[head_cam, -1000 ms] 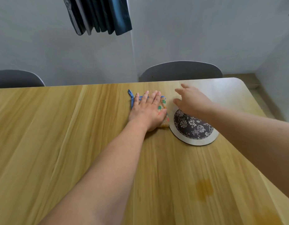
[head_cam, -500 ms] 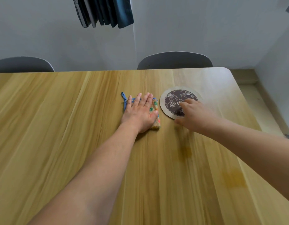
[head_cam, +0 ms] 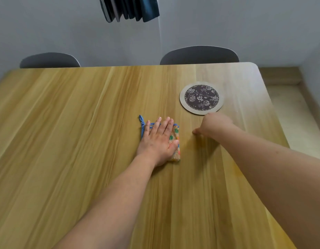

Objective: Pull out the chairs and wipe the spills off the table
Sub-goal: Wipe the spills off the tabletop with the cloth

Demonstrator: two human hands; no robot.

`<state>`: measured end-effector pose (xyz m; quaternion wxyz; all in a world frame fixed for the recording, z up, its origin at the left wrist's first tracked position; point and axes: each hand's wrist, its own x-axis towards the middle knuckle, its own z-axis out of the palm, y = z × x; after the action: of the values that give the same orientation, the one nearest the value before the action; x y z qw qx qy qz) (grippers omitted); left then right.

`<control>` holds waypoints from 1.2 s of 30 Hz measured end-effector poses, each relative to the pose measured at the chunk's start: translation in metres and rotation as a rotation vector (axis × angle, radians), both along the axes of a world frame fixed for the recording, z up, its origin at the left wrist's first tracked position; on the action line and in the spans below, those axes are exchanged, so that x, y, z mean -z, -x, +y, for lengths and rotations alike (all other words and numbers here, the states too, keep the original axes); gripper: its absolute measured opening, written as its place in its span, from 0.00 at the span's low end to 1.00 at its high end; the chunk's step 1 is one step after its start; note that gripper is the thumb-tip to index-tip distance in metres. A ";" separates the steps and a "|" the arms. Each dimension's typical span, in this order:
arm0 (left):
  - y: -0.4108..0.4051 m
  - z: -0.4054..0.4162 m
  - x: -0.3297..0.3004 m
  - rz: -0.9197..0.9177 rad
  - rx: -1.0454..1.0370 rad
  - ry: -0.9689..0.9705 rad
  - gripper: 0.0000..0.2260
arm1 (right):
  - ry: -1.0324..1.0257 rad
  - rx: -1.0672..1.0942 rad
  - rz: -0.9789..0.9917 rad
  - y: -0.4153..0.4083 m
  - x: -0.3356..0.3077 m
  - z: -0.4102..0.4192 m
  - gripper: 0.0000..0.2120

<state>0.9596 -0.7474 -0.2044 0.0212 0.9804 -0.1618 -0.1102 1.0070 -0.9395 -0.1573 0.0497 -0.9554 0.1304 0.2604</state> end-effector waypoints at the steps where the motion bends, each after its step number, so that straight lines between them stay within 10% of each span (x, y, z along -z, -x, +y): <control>1: 0.006 0.001 0.001 0.000 0.001 -0.008 0.32 | -0.015 0.016 0.012 -0.003 -0.001 0.001 0.32; 25: 0.014 0.000 0.005 -0.034 -0.016 -0.044 0.32 | 0.092 0.015 0.140 -0.036 0.005 0.007 0.46; 36: 0.077 0.010 0.004 -0.020 -0.042 -0.040 0.32 | -0.059 -0.135 -0.264 0.050 -0.002 -0.003 0.21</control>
<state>0.8826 -0.7372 -0.2083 0.0024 0.9849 -0.1390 -0.1032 0.9567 -0.9421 -0.1554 0.0769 -0.9860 0.0507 0.1389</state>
